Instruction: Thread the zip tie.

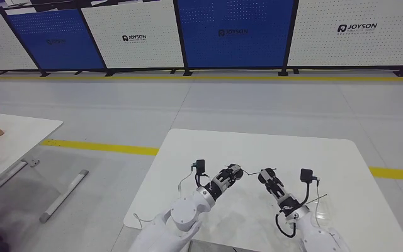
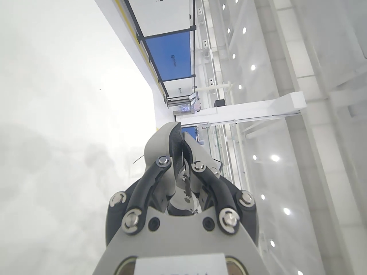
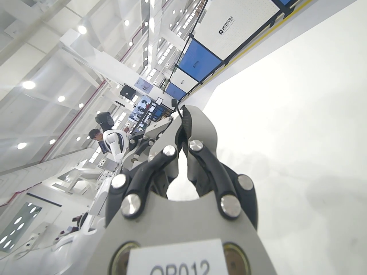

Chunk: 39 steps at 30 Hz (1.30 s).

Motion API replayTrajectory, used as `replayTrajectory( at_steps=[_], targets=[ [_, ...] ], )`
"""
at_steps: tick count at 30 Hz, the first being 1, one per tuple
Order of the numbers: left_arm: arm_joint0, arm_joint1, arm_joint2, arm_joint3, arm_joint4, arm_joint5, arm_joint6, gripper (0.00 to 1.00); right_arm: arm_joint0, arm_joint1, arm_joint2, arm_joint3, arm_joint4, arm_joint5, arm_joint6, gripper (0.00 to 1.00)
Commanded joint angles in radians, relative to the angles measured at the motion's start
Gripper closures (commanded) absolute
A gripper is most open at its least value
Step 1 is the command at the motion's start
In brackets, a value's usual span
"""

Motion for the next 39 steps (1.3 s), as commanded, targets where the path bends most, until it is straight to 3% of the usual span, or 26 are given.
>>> replayTrajectory(
  at_steps=[1, 18, 23, 39],
  targets=[
    [0.000, -0.001, 0.001, -0.001, -0.003, -0.001, -0.005, 1.00, 0.004, -0.001, -0.004, 0.000, -0.002, 0.005, 0.002, 1.00],
    [0.009, -0.003, -0.003, -0.007, 0.027, 0.014, -0.008, 1.00, 0.004, -0.005, 0.001, -0.005, -0.012, 0.035, 0.009, 1.00],
    [0.010, -0.005, -0.003, -0.010, 0.031, 0.015, -0.007, 0.78, 0.001, -0.006, 0.005, -0.010, -0.015, 0.041, 0.008, 1.00],
    [0.016, -0.007, 0.008, -0.020, 0.087, 0.024, -0.022, 0.75, -0.003, -0.010, 0.010, -0.018, -0.016, 0.057, 0.006, 1.00]
  ],
)
